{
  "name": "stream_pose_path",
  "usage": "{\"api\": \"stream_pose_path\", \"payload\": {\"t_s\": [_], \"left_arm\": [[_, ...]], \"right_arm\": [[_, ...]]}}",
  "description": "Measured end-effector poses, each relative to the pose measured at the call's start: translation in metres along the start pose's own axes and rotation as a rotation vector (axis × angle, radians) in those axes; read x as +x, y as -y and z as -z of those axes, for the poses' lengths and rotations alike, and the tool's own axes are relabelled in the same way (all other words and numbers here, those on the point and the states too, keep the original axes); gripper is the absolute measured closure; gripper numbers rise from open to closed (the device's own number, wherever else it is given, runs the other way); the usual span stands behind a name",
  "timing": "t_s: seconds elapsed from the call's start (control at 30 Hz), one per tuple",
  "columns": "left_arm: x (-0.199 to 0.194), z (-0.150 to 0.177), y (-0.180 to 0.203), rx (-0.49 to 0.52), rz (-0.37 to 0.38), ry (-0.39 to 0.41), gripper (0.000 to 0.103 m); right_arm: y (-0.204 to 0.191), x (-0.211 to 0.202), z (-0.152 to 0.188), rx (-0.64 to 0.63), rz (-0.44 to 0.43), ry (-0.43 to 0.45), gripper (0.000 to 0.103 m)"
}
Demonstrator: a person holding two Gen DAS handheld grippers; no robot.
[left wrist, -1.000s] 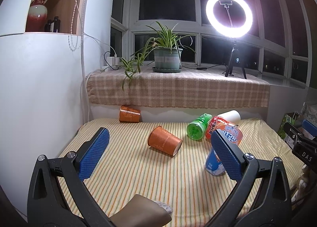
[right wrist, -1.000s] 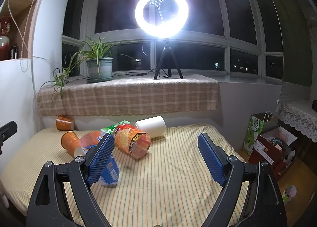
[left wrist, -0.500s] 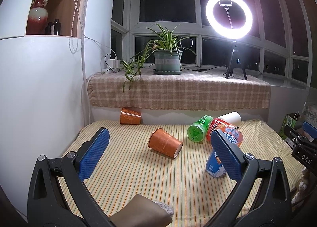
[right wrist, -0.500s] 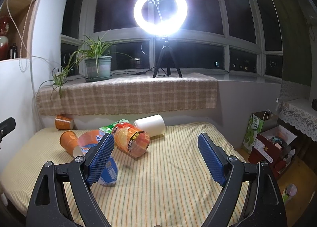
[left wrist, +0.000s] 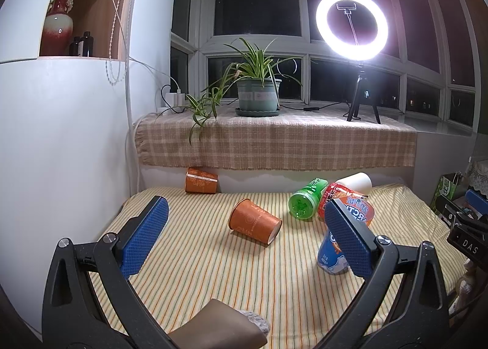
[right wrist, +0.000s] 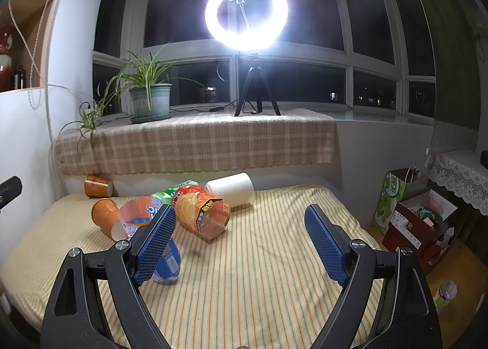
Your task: Flip cup upright
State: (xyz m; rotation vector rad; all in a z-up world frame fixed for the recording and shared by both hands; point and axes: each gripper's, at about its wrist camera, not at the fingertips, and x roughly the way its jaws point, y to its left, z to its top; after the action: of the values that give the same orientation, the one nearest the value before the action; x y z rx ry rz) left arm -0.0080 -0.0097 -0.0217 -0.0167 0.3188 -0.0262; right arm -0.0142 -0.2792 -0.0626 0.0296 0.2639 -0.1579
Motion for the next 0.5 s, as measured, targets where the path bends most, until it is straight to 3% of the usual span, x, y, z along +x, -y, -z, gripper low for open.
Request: {"api": "stream_pose_path", "payload": {"t_s": [0.5], "left_arm": [[-0.0004,0.0005,0.0013,0.001,-0.001,0.0,0.0]], "right_arm": [[0.0,0.0026,0.0038,0.002,0.005,-0.012,0.017]]}}
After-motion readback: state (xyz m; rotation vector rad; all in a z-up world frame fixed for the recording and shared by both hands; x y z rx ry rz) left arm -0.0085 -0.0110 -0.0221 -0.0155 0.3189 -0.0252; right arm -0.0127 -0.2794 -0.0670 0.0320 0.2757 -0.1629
